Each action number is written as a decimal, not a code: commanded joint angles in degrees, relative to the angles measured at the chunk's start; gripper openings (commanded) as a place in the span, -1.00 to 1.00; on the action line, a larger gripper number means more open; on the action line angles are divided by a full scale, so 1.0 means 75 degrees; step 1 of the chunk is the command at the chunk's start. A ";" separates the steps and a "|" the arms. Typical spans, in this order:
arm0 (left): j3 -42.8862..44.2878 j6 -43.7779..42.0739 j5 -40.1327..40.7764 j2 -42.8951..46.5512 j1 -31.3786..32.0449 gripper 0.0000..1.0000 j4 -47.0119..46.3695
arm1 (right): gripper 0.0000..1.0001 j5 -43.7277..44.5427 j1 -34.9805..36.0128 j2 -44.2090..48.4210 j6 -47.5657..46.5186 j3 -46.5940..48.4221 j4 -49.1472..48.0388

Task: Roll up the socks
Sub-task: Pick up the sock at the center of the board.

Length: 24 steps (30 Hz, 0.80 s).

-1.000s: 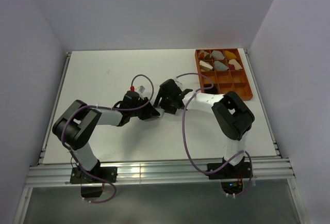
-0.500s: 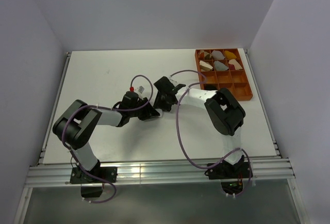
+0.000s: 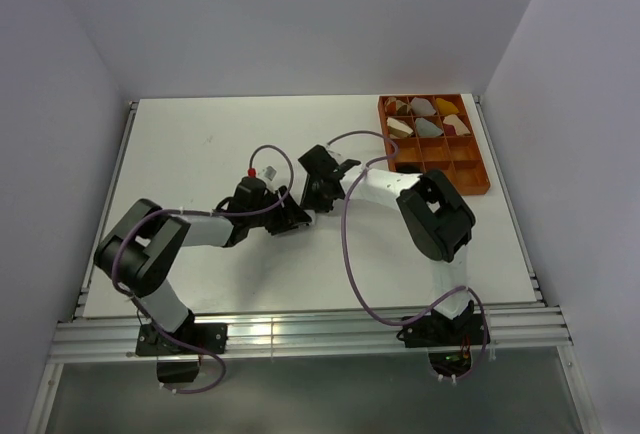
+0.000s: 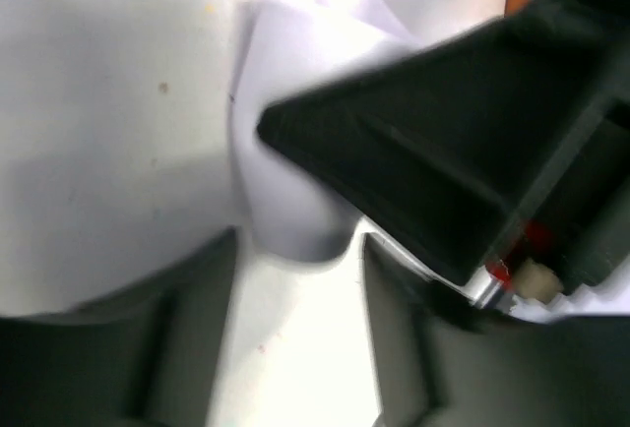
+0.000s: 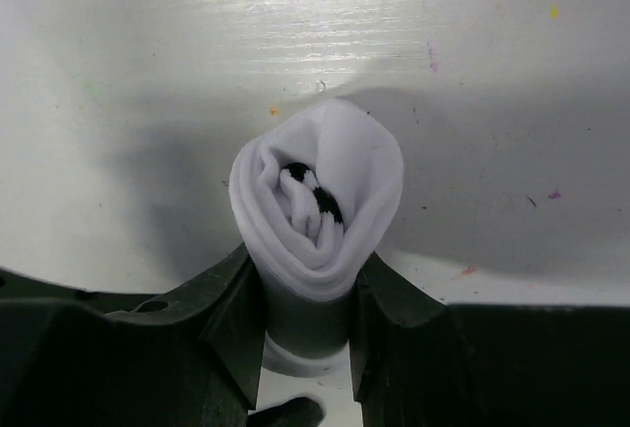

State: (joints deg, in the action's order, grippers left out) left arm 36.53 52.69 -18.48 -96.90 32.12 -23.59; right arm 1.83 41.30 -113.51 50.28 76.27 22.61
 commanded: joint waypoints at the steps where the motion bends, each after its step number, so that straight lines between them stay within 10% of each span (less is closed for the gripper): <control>1: -0.0137 -0.0158 0.0928 0.0776 0.0018 0.36 0.1385 | -1.00 0.0225 -0.0092 0.0064 -0.0656 -0.0220 0.0547; 13: 0.0705 -0.0636 0.1246 0.3297 -0.1504 0.61 0.4397 | -1.00 0.0389 -0.1262 0.1199 -0.1828 -0.0536 0.0910; 24: 0.2242 -0.2325 0.1711 0.3979 -0.4680 0.88 0.6614 | -1.00 0.1010 -0.3758 0.2819 -0.3457 0.0095 0.2047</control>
State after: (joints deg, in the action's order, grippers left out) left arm 51.07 40.18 -9.30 -68.69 -0.60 20.36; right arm 5.65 18.55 -95.83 29.58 73.36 35.11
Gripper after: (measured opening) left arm 0.933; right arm 0.386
